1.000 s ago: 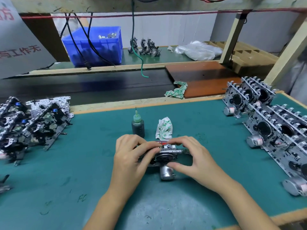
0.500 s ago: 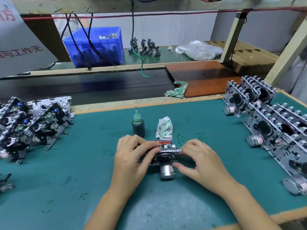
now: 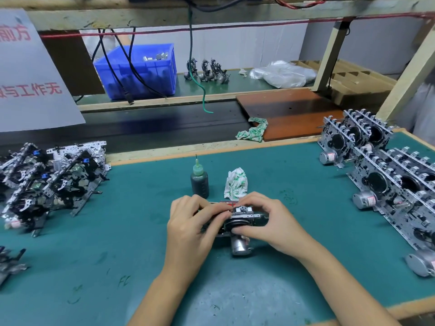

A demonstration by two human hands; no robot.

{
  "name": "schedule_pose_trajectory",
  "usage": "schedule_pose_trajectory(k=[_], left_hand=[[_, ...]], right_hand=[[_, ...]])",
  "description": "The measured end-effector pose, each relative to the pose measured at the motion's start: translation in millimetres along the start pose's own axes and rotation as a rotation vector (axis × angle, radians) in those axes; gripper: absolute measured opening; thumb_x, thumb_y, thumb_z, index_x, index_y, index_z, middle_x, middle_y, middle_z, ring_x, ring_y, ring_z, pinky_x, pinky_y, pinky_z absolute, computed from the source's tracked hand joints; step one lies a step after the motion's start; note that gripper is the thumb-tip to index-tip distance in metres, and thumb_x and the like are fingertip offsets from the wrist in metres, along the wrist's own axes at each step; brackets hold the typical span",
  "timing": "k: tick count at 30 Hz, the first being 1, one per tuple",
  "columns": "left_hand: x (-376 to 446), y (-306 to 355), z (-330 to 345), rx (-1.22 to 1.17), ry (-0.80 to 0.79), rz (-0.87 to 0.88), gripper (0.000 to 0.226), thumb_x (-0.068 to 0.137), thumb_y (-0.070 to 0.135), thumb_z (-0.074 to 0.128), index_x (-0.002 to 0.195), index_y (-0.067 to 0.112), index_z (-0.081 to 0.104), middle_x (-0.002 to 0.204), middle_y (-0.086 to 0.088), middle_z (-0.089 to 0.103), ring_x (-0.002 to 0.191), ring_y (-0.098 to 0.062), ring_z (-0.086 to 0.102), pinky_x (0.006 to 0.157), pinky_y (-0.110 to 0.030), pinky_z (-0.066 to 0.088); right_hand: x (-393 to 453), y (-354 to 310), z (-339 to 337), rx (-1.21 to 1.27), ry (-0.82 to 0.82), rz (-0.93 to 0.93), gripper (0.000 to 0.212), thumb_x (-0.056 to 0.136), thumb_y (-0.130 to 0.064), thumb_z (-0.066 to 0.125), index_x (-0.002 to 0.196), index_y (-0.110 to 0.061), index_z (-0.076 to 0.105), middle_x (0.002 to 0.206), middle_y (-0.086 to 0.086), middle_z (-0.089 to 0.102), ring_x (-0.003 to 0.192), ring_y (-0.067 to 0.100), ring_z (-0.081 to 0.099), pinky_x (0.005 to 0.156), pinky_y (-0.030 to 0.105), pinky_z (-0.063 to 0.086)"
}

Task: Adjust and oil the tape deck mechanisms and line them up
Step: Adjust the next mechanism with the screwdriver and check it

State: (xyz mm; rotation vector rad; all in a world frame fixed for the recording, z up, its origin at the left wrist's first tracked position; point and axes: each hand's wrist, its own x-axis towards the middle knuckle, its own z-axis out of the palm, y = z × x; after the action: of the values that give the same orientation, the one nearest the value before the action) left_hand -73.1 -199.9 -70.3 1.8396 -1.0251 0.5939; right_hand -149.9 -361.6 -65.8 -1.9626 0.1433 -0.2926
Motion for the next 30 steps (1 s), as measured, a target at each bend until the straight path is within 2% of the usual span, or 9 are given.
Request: schedule_pose_trajectory(k=[7,10,13,15,20,23,26,28,30], left_hand=[[-2.7,-2.0,-0.1,-0.019,0.021,0.001,0.020,0.086,0.026,0.060,0.082,0.014,0.076,0.066,0.004,0.052,0.066,-0.009,0.043,0.069,-0.027,0.035],[-1.8,-1.7,0.0,-0.027,0.020,-0.014,0.020,0.086,0.027,0.061,0.082,0.015,0.076,0.065,0.003,0.052,0.065,-0.010,0.043,0.068,-0.027,0.035],[-1.1,-2.3,0.0,-0.034,0.017,-0.030,0.019,0.086,0.027,0.061,0.082,0.015,0.076,0.065,0.002,0.053,0.066,-0.010,0.044,0.068,-0.027,0.035],[-1.0,-1.5,-0.2,-0.047,0.015,-0.041,0.019,0.086,0.028,0.061,0.082,0.016,0.076,0.066,0.003,0.052,0.067,-0.009,0.043,0.067,-0.027,0.036],[-1.9,-0.3,0.1,-0.054,0.012,-0.045,0.020,0.086,0.028,0.060,0.082,0.016,0.076,0.066,0.003,0.052,0.067,-0.008,0.042,0.066,-0.029,0.036],[-0.8,1.7,-1.9,-0.055,-0.004,-0.050,0.021,0.086,0.029,0.060,0.084,0.016,0.076,0.067,0.004,0.053,0.068,-0.007,0.043,0.066,-0.027,0.037],[2.6,0.6,-11.5,-0.118,-0.081,-0.068,0.016,0.087,0.029,0.060,0.092,0.024,0.075,0.073,0.009,0.057,0.073,-0.004,0.048,0.068,-0.020,0.040],[4.3,-3.6,-20.8,-0.205,-0.142,-0.105,0.013,0.086,0.024,0.064,0.095,0.031,0.071,0.081,0.014,0.064,0.079,-0.003,0.055,0.072,-0.022,0.044],[4.3,-6.0,-28.1,-0.221,-0.174,-0.107,0.018,0.085,0.019,0.063,0.097,0.030,0.071,0.090,0.017,0.068,0.086,-0.002,0.060,0.076,-0.026,0.047]], right_hand=[[-5.2,-2.8,1.8,0.087,-0.017,0.011,0.036,0.070,-0.009,0.082,0.092,-0.034,0.068,0.097,-0.014,0.064,0.095,0.002,0.061,0.085,0.012,0.041],[-6.6,-5.7,-7.7,-0.180,-0.051,0.002,0.038,0.074,-0.036,0.077,0.109,-0.040,0.063,0.111,-0.025,0.059,0.113,-0.005,0.048,0.096,0.014,0.035],[-18.1,0.1,-13.1,-0.567,0.061,-0.024,0.047,0.076,-0.060,0.064,0.116,-0.036,0.062,0.106,-0.025,0.057,0.108,-0.005,0.044,0.093,0.019,0.037],[-30.7,4.3,-7.9,-0.648,0.102,-0.068,0.040,0.079,-0.058,0.060,0.101,-0.026,0.070,0.092,-0.016,0.061,0.094,0.002,0.050,0.083,0.026,0.044],[-38.3,2.7,-6.3,-0.820,0.082,-0.180,0.040,0.082,-0.054,0.047,0.088,-0.021,0.068,0.081,-0.015,0.062,0.084,0.005,0.049,0.070,0.020,0.044],[-34.6,1.5,-6.8,-0.826,0.038,-0.141,0.039,0.085,-0.056,0.050,0.094,-0.022,0.065,0.085,-0.014,0.057,0.088,0.006,0.046,0.076,0.023,0.041],[-26.6,-2.5,-14.1,-0.870,-0.052,-0.079,0.053,0.082,-0.070,0.038,0.102,-0.028,0.063,0.094,-0.017,0.056,0.098,0.004,0.043,0.080,0.019,0.033],[-22.1,-5.6,-21.5,-0.817,-0.054,-0.036,0.060,0.076,-0.074,0.036,0.115,-0.035,0.060,0.101,-0.024,0.056,0.103,-0.003,0.042,0.082,0.015,0.032],[-22.9,-4.2,-24.6,-0.724,-0.036,0.010,0.056,0.078,-0.069,0.044,0.124,-0.041,0.054,0.096,-0.034,0.050,0.097,-0.012,0.040,0.081,0.007,0.031]])
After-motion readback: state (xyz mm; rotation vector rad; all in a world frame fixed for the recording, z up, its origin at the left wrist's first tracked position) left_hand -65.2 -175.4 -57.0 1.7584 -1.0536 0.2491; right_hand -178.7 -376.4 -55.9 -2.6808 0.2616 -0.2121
